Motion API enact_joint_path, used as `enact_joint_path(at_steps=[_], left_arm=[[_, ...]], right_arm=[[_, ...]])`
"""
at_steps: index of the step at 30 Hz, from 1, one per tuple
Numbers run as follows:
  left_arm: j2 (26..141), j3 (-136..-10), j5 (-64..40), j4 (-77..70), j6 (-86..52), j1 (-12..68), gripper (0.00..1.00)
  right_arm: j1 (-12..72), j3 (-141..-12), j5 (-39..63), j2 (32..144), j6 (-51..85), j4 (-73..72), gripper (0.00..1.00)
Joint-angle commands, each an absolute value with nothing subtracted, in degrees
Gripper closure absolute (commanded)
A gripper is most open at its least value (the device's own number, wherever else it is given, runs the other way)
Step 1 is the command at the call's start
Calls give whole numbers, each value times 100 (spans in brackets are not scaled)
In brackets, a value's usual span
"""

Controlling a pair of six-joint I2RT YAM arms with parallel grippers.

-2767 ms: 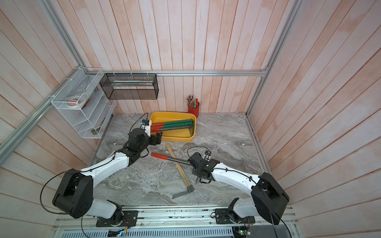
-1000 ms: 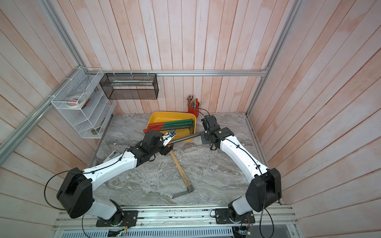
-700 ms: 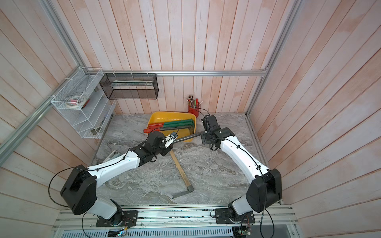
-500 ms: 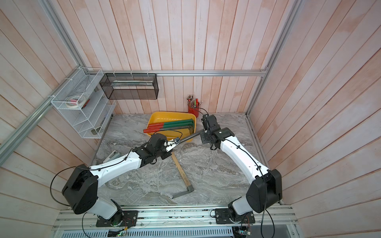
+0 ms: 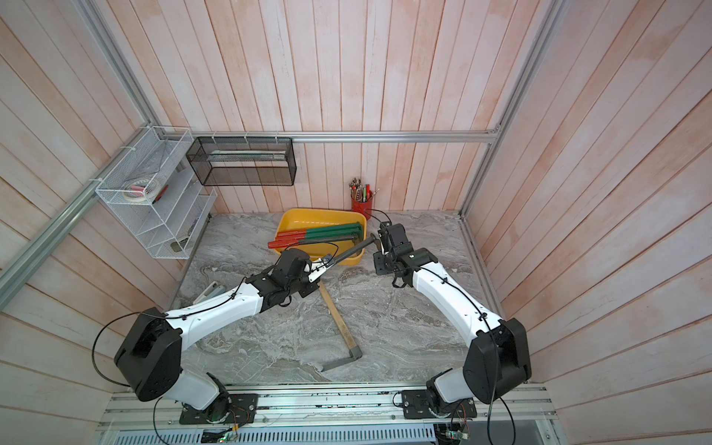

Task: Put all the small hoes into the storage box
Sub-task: Place the hoe in the storage box.

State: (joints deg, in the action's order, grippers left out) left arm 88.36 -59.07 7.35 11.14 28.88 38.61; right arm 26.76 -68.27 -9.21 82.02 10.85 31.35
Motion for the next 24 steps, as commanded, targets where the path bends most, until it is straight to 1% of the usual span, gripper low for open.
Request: enact_joint_path(at_steps=[1, 5, 9, 12, 14, 17, 22, 24], left_arm=[[8552, -6095, 465, 484, 2401, 3856, 100], [8547, -6143, 211, 661, 2307, 3776, 100], [8626, -6415, -372, 1151, 2029, 3466, 100], [8654, -6669, -1168, 1600, 1705, 3160, 100], [8660, -6927, -1934, 2009, 1480, 2953, 100], [8613, -7181, -2979, 2439, 1297, 2775, 100], [8673, -7430, -3734, 2975, 1249, 2671, 100], [8726, -7479, -3959, 3154, 1268, 2659, 100]], right_arm=[[2588, -6545, -377, 7873, 1204, 2455, 59], [2467, -6249, -245, 7346, 1080, 1931, 56], [2267, -5538, 333, 6434, 712, 1038, 53], [2044, -4928, 783, 5892, 587, 398, 51], [1850, -4465, 1079, 5612, 547, -64, 50], [1714, -3893, 1349, 5420, 498, -709, 50], [1714, -3247, 1259, 5339, 296, -1911, 49], [1714, -3215, 1239, 5412, 163, -2183, 48]])
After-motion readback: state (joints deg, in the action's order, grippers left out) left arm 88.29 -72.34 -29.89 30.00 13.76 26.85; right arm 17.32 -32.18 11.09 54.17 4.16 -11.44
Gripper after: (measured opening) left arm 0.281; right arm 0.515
